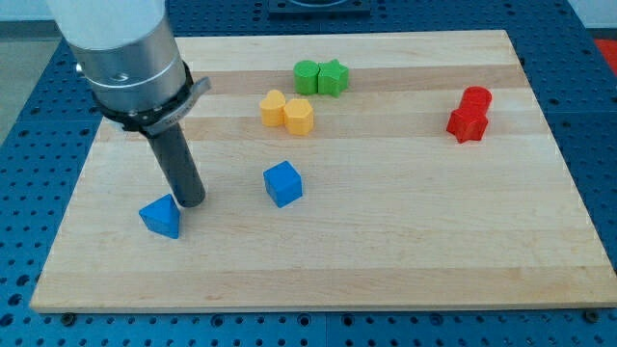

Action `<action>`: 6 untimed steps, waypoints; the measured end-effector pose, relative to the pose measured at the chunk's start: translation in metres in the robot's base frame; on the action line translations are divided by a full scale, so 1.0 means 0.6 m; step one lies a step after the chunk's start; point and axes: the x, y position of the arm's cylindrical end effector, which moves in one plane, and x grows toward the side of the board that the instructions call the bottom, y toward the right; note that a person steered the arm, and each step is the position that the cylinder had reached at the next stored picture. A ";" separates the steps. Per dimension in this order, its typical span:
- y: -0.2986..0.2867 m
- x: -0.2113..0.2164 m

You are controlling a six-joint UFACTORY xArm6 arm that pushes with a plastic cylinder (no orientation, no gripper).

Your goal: Slide the blue triangle to the bottom left side of the board

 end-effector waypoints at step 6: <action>0.036 0.119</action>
